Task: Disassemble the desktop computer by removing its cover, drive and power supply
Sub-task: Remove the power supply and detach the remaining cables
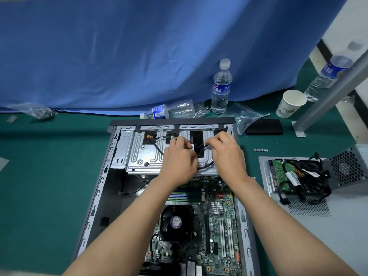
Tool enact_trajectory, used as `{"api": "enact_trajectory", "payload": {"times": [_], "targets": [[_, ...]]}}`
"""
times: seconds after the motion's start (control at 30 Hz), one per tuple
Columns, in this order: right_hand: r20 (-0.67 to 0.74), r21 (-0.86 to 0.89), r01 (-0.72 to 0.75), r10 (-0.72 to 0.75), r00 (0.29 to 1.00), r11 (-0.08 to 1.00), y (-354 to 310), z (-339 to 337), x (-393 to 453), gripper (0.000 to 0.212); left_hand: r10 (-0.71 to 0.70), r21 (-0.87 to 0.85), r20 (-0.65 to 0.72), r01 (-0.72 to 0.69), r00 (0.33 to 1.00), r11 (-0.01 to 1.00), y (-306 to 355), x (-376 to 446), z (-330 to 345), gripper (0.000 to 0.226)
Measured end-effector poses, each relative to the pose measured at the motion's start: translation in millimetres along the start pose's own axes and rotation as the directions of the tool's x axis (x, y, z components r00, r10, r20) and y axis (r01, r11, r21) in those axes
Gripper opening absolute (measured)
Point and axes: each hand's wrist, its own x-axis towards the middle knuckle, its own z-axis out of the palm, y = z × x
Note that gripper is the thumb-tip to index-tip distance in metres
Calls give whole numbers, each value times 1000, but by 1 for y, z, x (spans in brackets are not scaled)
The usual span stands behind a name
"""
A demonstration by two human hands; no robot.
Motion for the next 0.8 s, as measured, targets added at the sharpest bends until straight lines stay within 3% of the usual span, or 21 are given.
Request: {"api": "enact_trajectory", "payload": {"times": [0.13,0.27,0.47,0.63,0.8], "targets": [[14,44,-6,6,1000,999,1,0,3,18,6,-97,-51,-11,999,995,-4,-4,-1,27],[111,-40,45,-41,993,998,1,2,2,25,-2,-288,-70,-18,998,958,-11,-9,-11,18],[140,-29,54,-50,989,998,0,0,3,25,58,-435,95,-11,994,900,-33,-23,-26,18],[135,-8,28,-26,990,1000,0,2,0,26,-8,-199,-156,-23,988,980,-29,-21,-22,18],[107,63,14,-20,994,998,3,1,-4,26,-93,-183,-179,59,979,981,-27,-20,-20,15]]}}
